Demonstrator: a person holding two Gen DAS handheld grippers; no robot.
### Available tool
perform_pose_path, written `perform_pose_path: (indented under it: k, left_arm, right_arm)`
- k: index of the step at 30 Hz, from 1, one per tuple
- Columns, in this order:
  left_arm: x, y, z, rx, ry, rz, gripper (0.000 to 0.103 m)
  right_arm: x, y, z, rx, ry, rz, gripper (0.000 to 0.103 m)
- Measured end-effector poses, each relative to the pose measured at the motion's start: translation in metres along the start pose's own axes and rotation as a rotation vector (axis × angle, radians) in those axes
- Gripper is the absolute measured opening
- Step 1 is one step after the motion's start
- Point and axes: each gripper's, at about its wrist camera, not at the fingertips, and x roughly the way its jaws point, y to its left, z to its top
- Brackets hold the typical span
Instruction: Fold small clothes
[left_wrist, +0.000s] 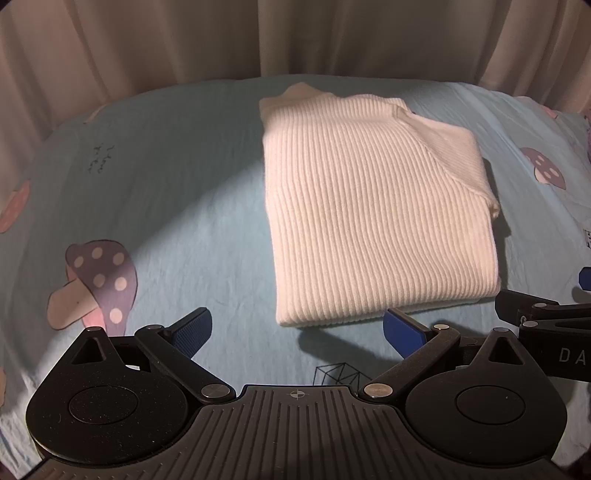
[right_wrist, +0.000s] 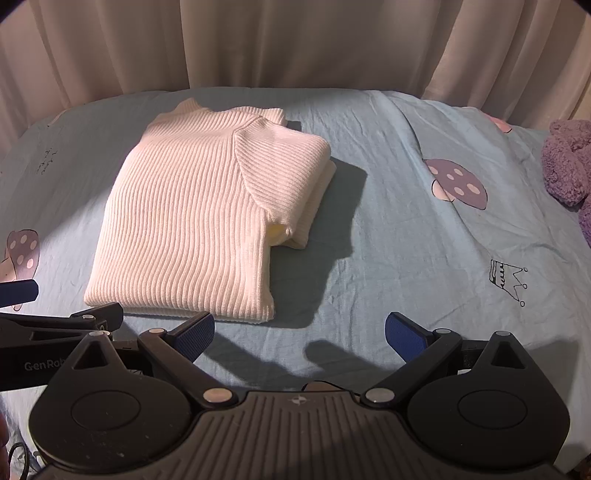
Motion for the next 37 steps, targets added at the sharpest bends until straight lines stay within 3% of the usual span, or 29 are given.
perform_pose_path:
  k: [37]
  left_arm:
    - [0.0038,-0.0036,0.0003,0.026,0.024,0.003,0.102]
  right_arm:
    - [-0.0029,0.0009,0.0017,0.024,-0.012,-0.023,0.099]
